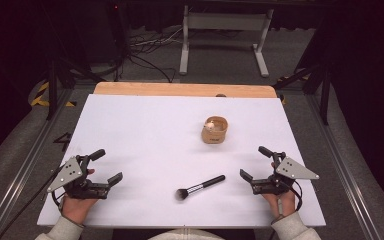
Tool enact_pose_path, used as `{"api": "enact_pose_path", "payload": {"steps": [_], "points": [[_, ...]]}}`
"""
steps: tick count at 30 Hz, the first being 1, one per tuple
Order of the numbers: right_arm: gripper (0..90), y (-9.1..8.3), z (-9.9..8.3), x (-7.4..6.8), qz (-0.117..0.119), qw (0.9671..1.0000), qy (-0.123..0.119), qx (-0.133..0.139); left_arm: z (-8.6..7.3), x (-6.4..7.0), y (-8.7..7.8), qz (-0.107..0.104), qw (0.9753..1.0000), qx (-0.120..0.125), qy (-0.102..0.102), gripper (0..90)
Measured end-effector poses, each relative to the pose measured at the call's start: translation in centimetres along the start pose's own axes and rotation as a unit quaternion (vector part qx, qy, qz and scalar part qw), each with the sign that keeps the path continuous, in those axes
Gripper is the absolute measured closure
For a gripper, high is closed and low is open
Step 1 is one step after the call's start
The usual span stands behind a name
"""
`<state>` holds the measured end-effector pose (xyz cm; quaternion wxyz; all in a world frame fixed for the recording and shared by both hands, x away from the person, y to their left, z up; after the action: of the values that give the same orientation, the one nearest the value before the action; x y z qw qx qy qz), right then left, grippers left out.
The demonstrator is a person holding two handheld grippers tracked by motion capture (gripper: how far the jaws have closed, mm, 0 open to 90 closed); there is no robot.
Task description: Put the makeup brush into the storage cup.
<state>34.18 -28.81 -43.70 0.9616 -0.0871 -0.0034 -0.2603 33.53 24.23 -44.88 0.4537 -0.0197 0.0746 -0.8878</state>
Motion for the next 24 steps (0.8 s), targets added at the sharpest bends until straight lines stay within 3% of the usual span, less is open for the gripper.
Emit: {"api": "enact_pose_path", "payload": {"steps": [9,14,24], "points": [[0.0,-0.20,0.02,0.18,-0.005,1.0000,0.001,0.008,0.11,-0.13,-0.41,0.006,0.9999,0.012,-0.005,0.7],[0.0,-0.16,0.03,0.15,-0.004,1.0000,0.000,0.008,0.11,-0.10,-0.44,0.009,0.9998,0.015,0.005,0.5],[0.0,-0.24,0.34,0.01,0.001,0.9999,0.002,0.016,0.21,0.05,-0.49,0.004,0.9999,0.015,0.005,0.3]]}}
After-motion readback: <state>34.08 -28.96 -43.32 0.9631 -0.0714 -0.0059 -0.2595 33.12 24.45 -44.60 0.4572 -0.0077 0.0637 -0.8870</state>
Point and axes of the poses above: each handheld gripper's, and its own axes: y roughly forward along the jaws, z roughly out of its top, x roughly to its right, the point moved 2 cm from there along y, roughly forward along the jaws, and after that the axes turned 15 degrees about z, right-handed, at the moved point
